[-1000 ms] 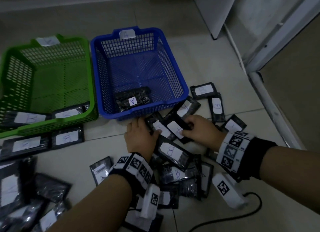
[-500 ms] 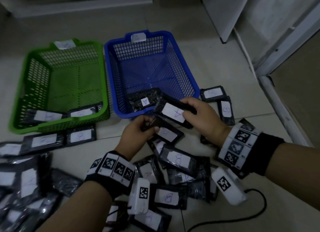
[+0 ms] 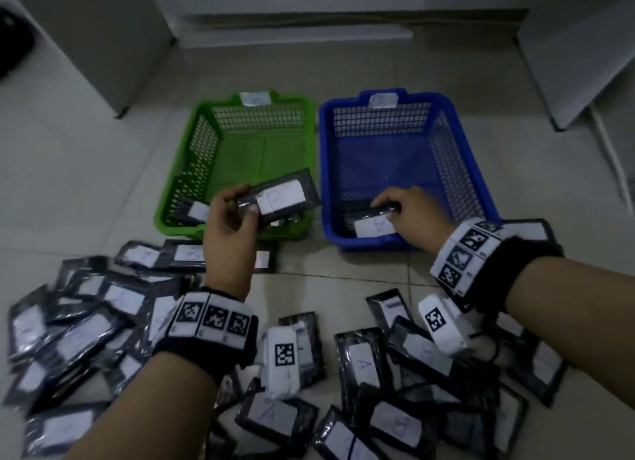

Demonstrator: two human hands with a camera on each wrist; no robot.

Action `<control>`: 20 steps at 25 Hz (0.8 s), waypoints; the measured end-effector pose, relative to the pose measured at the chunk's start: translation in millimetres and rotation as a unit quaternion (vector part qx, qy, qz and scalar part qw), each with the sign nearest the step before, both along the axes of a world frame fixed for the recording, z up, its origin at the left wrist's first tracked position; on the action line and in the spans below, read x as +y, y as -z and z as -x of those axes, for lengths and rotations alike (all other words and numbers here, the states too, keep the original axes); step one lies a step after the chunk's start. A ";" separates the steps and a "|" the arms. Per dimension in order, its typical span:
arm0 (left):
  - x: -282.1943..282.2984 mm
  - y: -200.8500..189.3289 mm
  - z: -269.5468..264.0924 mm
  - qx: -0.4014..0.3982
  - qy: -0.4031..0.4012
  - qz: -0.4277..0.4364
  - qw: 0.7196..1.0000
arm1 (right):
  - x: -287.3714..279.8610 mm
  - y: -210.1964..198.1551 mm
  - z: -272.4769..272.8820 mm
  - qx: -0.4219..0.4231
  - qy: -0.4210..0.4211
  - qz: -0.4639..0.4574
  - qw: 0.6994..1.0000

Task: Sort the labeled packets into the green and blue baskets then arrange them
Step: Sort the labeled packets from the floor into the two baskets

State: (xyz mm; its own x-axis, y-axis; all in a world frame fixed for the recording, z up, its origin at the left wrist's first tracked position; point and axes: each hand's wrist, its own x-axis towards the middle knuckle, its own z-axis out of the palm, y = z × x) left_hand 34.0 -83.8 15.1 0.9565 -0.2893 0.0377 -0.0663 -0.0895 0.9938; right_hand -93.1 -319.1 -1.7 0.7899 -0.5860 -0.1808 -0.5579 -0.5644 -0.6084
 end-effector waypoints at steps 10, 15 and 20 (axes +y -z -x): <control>-0.7 13.6 -34.8 -0.131 -0.081 -0.410 0.899 | 28.6 -9.1 -5.0 0.051 0.039 0.125 0.990; -6.2 13.9 -36.9 -0.095 0.005 -0.539 0.837 | 47.5 -9.9 9.6 0.010 -0.024 0.134 0.991; -10.2 9.7 -7.9 -0.139 -0.074 -0.430 0.889 | 46.7 -6.1 26.8 -0.047 -0.082 0.096 0.991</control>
State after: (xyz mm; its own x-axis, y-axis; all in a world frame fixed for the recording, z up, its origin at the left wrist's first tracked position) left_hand 41.8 -94.0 5.4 0.9748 -0.1974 0.1043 -0.2230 -0.8368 0.5001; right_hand -119.8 -272.4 4.3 0.8853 -0.4649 0.0011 -0.3949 -0.7533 -0.5260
